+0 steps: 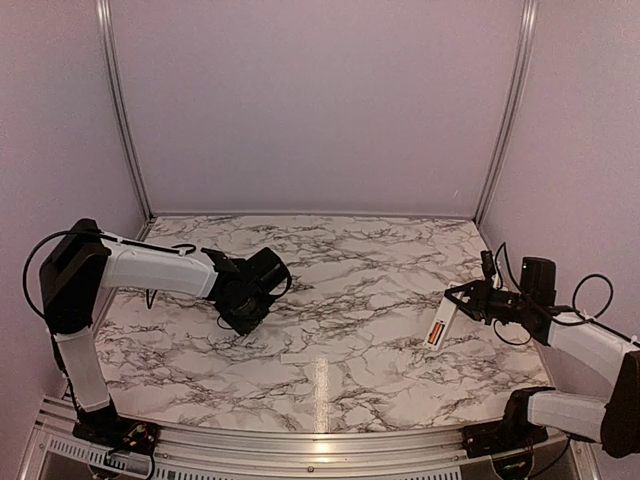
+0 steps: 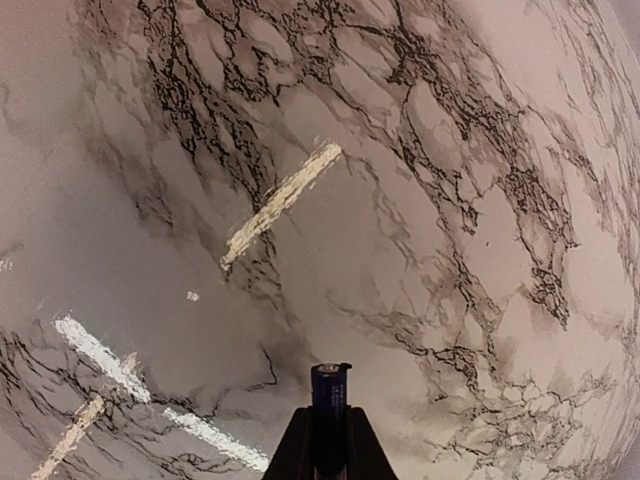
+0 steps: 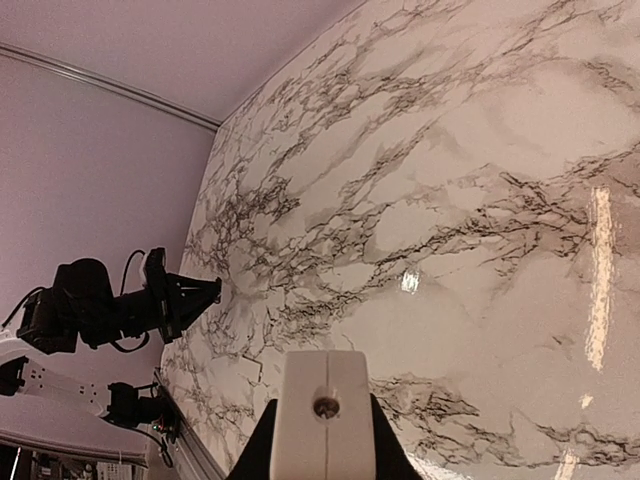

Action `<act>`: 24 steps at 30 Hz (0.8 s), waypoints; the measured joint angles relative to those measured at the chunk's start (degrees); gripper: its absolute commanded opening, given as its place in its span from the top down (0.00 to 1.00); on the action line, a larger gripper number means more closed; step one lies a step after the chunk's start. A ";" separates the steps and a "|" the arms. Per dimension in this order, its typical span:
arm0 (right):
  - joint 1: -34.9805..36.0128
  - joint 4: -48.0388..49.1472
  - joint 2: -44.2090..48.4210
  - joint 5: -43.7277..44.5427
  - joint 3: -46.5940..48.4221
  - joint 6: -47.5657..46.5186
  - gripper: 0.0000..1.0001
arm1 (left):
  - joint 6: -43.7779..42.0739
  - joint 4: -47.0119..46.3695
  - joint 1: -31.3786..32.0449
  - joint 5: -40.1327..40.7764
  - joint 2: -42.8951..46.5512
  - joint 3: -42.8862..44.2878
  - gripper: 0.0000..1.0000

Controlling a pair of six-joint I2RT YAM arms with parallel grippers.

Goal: Load the batteries into the remote control
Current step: Place the battery at the center of the board.

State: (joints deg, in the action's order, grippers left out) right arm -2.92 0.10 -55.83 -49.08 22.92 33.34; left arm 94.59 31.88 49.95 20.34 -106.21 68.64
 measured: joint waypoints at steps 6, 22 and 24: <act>0.00 -0.02 0.57 0.02 0.02 -0.02 1.00 | 0.33 -0.07 -0.09 -2.58 -4.74 2.38 0.93; 0.00 -0.15 0.72 0.02 0.02 -0.39 1.00 | -2.49 -3.98 -1.92 -7.87 -7.04 4.50 0.72; 0.00 -0.15 0.72 0.02 0.02 -0.39 1.00 | -2.93 -4.28 -1.97 -8.20 -7.04 4.50 0.71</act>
State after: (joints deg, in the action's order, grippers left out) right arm -2.92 -0.05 -55.11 -49.06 22.94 32.95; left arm 91.66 27.59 47.99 12.14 -113.25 73.14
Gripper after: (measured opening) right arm 0.168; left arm 0.274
